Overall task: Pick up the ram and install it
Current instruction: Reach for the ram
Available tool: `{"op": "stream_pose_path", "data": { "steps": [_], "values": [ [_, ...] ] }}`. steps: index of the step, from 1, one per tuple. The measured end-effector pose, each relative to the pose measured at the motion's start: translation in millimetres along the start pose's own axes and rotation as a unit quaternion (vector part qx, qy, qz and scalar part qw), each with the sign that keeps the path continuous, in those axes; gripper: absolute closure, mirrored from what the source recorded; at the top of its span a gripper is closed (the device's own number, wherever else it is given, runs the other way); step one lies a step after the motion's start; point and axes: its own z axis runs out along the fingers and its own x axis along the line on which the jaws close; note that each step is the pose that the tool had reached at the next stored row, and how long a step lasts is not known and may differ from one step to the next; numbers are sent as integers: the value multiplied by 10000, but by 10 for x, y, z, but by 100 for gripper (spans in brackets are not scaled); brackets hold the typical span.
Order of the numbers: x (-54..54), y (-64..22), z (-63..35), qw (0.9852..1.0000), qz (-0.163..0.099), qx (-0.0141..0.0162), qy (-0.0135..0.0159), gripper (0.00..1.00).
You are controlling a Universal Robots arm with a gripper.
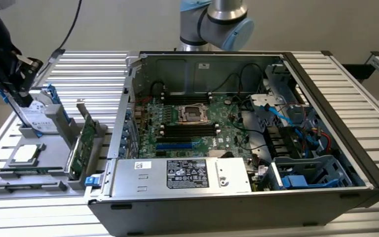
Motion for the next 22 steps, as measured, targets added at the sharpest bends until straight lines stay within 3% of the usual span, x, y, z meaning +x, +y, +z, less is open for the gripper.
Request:
{"op": "stream_pose_path", "data": {
  "steps": [6, 16, 18, 22],
  "values": [
    [34, -133, 61, 10000, -11, 5, 69, 89],
    [111, -350, 153, 9999, -71, -15, 94, 89],
    [148, -443, 194, 9999, -105, -24, 104, 89],
    [183, -497, 227, 9998, -172, -34, 109, 89]
  ]
}}
